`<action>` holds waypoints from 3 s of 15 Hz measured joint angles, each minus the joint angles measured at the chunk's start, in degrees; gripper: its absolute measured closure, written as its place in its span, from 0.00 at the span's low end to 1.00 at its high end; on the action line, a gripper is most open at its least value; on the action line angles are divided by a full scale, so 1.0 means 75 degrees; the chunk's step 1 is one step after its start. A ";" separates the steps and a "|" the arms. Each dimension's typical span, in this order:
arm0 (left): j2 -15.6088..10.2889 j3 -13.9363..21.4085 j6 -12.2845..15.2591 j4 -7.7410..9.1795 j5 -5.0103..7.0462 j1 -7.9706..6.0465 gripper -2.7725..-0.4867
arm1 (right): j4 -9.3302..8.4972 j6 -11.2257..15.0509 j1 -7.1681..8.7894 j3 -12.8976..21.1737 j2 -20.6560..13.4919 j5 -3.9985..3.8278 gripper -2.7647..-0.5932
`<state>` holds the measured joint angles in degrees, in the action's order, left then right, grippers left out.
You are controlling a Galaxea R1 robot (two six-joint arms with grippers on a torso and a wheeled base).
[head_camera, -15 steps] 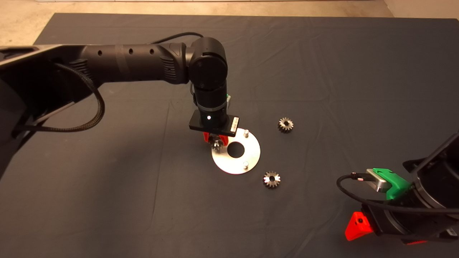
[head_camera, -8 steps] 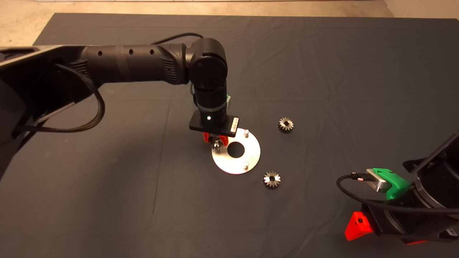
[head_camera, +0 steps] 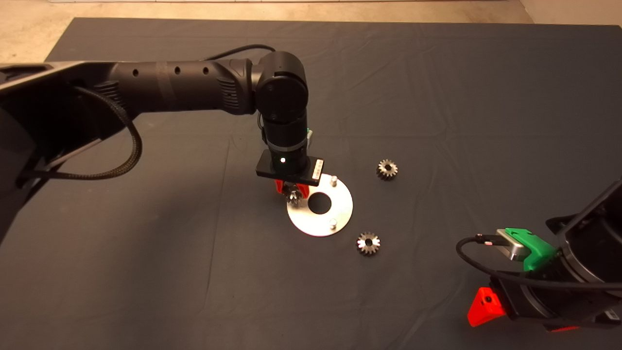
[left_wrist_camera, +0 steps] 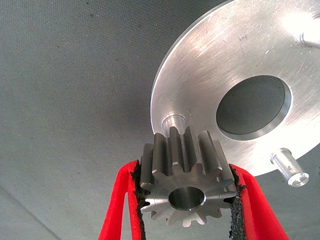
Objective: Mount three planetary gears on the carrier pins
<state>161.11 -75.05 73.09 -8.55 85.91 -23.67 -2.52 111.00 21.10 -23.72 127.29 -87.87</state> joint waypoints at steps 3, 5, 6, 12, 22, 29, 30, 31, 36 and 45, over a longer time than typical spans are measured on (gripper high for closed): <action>0.0003 0.0000 -0.0015 -0.0003 0.0000 0.0003 0.93 | 0.0000 0.0003 0.0000 0.0000 -0.0002 0.0000 0.00; 0.0003 0.0000 -0.0015 -0.0003 0.0000 0.0005 0.93 | 0.0000 0.0001 0.0000 -0.0003 0.0000 0.0000 0.00; 0.0000 0.0000 -0.0015 -0.0006 0.0000 0.0026 0.93 | 0.0000 0.0000 0.0000 0.0000 0.0000 0.0000 0.00; 0.0002 0.0000 -0.0015 -0.0003 0.0002 0.0162 0.93 | 0.0000 0.0001 0.0000 -0.0003 -0.0002 0.0000 0.00; 0.0068 -0.0232 -0.0301 0.0052 -0.0050 0.0140 0.93 | 0.0000 0.0000 0.0000 0.0000 0.0000 0.0000 0.00; 0.0067 -0.0247 -0.0301 0.0041 -0.0176 0.0125 0.93 | 0.0000 0.0001 0.0000 0.0000 -0.0002 0.0000 0.00; 0.0065 -0.0247 -0.0301 0.0041 -0.0176 0.0128 0.93 | 0.0000 0.0000 0.0000 0.0000 -0.0002 0.0000 0.01; 0.0065 -0.0247 -0.0297 0.0041 -0.0176 0.0128 0.93 | 0.0000 0.0002 0.0000 0.0000 -0.0002 0.0000 0.00; 0.0059 -0.0239 -0.0292 0.0026 -0.0172 0.0148 0.93 | 0.0000 0.0000 0.0000 -0.0003 -0.0002 0.0000 0.00; 0.0065 -0.0226 -0.0289 0.0020 -0.0143 0.0148 0.93 | 0.0000 0.0000 0.0000 0.0000 -0.0002 0.0000 0.00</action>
<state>161.60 -76.74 70.92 -8.40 84.83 -22.56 -2.52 111.00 21.10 -23.72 127.28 -87.87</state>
